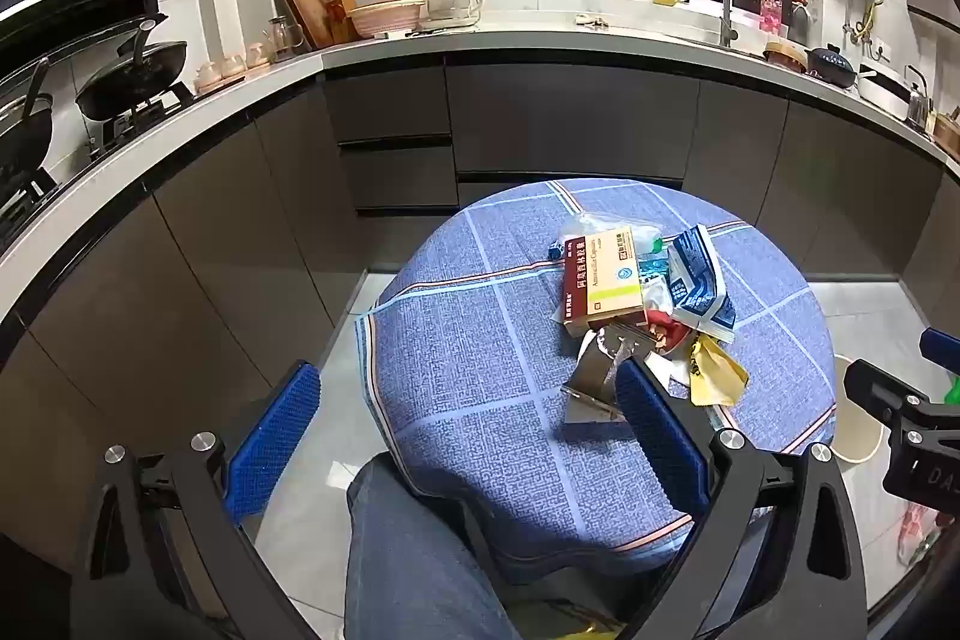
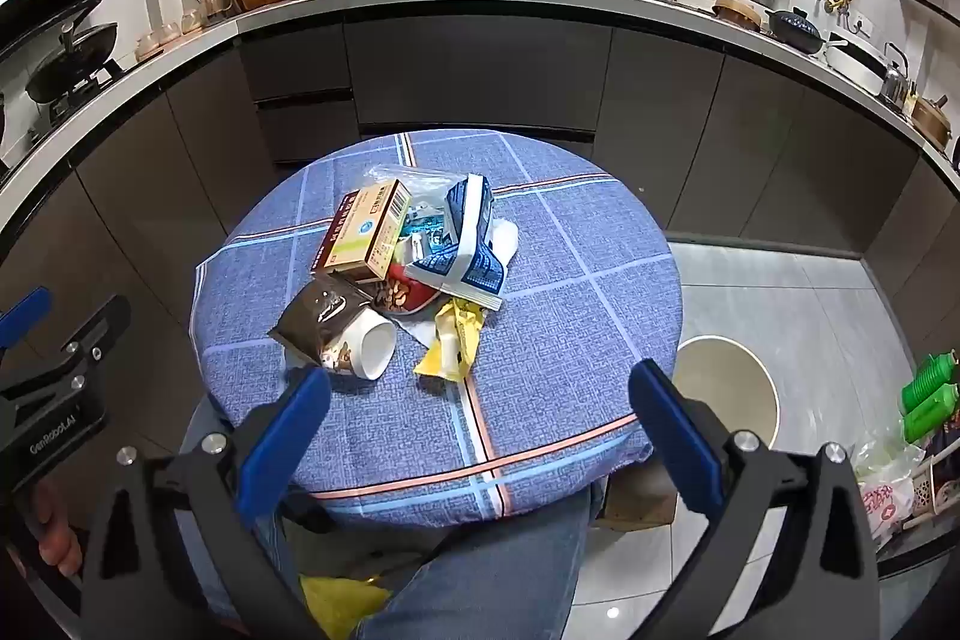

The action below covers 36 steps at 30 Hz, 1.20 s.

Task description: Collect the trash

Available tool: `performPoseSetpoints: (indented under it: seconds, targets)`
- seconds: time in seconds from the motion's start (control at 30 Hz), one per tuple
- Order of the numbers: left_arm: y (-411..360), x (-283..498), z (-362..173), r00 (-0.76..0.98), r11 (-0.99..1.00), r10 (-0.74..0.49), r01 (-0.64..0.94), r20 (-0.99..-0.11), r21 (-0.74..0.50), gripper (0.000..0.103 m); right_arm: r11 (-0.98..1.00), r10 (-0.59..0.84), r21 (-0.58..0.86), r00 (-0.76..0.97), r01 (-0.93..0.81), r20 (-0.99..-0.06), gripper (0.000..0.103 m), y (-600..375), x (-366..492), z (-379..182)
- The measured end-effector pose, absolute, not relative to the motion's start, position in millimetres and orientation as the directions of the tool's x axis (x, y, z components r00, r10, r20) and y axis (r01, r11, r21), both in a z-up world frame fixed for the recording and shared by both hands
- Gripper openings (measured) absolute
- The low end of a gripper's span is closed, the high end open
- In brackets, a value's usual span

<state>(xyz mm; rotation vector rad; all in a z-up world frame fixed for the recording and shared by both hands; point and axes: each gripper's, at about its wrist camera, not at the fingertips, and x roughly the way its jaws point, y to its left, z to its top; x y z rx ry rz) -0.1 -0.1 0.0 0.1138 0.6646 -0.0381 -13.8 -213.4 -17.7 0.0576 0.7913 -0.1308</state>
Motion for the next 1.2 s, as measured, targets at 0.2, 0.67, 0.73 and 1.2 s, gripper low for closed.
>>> performPoseSetpoints:
  seconds: [0.2,0.67,0.73,1.2]
  targets:
    - [0.0,-0.5,-0.2,0.785,0.993,0.002,0.07,-0.619,0.091,0.095,0.99,-0.097,0.0,0.695,0.138,-0.712,0.1,-212.9,-13.4,-18.7]
    - [-0.8,-0.3,-6.0,0.78,0.994,-0.001,0.071,-0.625,0.087,0.095,0.99,-0.099,-0.001,0.693,0.14,-0.714,0.1,-216.6,-12.6,-22.4]
    - [-0.8,-0.2,-6.0,0.78,0.994,-0.001,0.072,-0.626,0.087,0.095,0.99,-0.1,-0.002,0.692,0.14,-0.715,0.1,-216.2,-12.5,-22.4]
    - [-0.7,0.5,-6.2,0.778,0.994,-0.001,0.071,-0.629,0.086,0.095,0.989,-0.105,-0.002,0.689,0.149,-0.717,0.1,-217.0,-11.6,-22.5]
